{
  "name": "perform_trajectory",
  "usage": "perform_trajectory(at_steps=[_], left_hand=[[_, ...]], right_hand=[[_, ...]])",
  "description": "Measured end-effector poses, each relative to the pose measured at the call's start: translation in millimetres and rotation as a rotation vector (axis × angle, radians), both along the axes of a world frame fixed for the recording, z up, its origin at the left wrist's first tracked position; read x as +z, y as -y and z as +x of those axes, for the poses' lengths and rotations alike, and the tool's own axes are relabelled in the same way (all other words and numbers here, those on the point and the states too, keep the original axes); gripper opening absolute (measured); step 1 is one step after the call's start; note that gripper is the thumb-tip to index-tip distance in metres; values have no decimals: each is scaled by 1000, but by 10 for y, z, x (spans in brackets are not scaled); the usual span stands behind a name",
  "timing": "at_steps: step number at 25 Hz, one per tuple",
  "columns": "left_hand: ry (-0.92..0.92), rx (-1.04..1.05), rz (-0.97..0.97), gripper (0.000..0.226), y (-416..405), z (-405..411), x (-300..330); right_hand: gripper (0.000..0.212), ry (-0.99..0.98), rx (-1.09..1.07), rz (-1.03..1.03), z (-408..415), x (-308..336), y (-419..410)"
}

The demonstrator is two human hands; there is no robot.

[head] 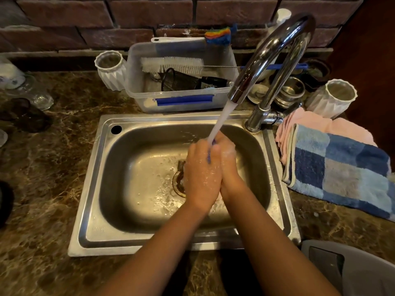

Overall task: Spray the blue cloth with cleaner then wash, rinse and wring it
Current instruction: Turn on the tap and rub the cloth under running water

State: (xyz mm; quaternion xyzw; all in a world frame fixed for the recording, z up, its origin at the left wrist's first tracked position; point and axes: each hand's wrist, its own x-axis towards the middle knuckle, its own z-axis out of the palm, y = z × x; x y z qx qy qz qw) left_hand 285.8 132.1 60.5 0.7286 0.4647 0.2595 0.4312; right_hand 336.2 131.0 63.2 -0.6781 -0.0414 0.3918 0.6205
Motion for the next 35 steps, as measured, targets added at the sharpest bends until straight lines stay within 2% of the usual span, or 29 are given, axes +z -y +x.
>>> perform_trajectory(at_steps=[1,3,4,6,9,10,13,16,17,21,23,25,27,29,31,33,35], left_hand=[[-33,14,-14,23,-66,0,-17],[-51,59,-241,25,-396,22,-100],[-105,69,-294,25,-515,10,-150],[-198,58,-218,25,-462,-27,-182],[25,37,-55,31,-2,-45,-61],[49,47,5,30,30,-54,-22],[5,75,-47,35,-269,-34,-51],[-47,74,-85,32,-387,-32,-139],[-28,87,-80,32,-339,-40,-164],[111,70,40,30,11,-118,-38],[103,103,-81,28,-124,-104,-55],[71,128,-288,32,-355,-87,-108],[73,186,-339,32,-422,-98,-174],[165,197,-265,20,-282,-127,-188],[203,53,-77,7,-19,-158,-181],[172,-36,87,10,106,-141,-170],[170,1,117,17,5,-77,-128]], right_hand=[[19,-46,-23,16,-31,37,23],[26,-64,-16,-34,-170,60,66],[29,-45,2,-56,-235,39,76],[28,-134,-38,-62,-213,-19,53],[26,-295,-133,12,4,-117,7],[26,-312,-126,66,9,-162,7],[31,-76,-24,26,-174,-153,7],[30,147,-21,-112,-189,-67,45],[26,201,-27,-82,-167,-65,61],[21,115,100,146,-78,-31,115],[21,108,101,112,-171,4,131],[21,250,94,42,-300,-5,136],[22,252,59,9,-349,-32,147],[14,183,-50,-6,-255,-40,127],[10,53,-129,-5,-77,-29,93],[16,-149,-91,77,-1,21,79],[23,-160,30,122,-40,77,78]])
